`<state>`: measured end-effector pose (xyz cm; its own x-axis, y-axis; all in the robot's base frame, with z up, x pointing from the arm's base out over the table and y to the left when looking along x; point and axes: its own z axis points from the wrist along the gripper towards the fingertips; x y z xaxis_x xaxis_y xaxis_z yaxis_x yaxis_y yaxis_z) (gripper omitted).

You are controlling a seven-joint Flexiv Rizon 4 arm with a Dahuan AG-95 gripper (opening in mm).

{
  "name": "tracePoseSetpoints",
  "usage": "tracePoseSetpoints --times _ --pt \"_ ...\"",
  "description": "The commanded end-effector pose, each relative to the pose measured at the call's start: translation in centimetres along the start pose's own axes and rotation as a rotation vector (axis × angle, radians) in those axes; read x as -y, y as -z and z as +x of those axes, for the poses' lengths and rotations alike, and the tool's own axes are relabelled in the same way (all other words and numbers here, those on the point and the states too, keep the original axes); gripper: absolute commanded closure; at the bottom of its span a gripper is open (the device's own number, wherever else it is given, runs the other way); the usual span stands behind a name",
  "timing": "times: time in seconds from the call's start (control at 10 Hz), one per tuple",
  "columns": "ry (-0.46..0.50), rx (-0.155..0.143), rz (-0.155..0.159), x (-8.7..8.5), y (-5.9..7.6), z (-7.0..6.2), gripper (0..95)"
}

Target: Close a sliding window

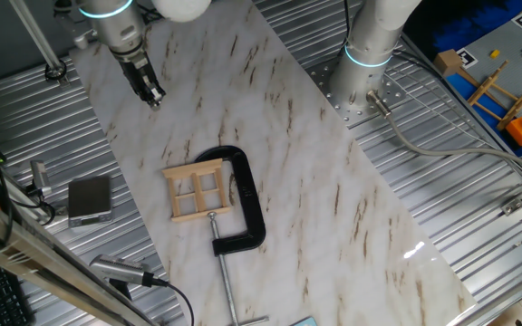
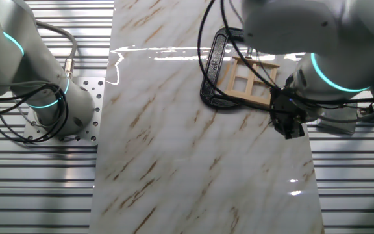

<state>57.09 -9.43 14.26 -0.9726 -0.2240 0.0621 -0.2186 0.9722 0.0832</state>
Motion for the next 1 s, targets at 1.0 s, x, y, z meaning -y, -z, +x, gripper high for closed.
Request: tracePoseSetpoints --times 1.0 --pt "-0.064 0.014 -0.019 -6.1 -2.2 -4.1 95.0"
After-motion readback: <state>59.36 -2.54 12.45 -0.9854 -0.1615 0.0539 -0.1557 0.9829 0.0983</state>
